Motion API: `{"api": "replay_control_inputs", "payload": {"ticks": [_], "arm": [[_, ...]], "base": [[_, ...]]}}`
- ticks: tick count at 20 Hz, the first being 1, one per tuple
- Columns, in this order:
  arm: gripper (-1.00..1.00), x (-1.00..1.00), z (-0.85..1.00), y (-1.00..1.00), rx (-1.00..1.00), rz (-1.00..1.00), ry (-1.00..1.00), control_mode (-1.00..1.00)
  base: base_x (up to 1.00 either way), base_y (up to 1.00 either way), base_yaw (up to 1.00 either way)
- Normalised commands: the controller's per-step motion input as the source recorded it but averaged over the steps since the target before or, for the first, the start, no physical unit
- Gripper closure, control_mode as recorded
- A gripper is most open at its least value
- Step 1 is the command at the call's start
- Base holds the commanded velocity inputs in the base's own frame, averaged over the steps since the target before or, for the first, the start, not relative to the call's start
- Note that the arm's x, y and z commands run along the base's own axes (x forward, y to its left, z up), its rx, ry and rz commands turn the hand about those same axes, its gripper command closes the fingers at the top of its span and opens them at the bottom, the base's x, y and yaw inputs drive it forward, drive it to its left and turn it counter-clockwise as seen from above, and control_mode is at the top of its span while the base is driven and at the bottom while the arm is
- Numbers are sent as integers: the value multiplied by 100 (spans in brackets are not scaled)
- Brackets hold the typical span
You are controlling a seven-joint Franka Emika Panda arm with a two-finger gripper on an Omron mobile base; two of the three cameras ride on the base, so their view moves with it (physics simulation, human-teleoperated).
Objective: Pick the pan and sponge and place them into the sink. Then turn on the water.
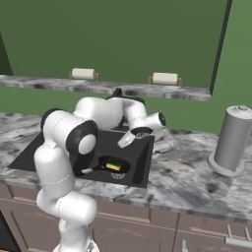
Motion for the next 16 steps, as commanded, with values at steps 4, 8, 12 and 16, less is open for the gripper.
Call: {"api": "replay_control_inputs", "payload": {"ticks": [4,8,12,16], "arm": [[-100,-2,54,-12,15,-35,-20,-100],[-100,24,48,-3,17,-31,-13,-100],[-100,46,20,-2,21,-14,-5,-100],[-100,57,0,-6,22,-2,-1,-100]], "base": [[0,0,0],[0,0,0],[0,0,0],[0,0,0]]}}
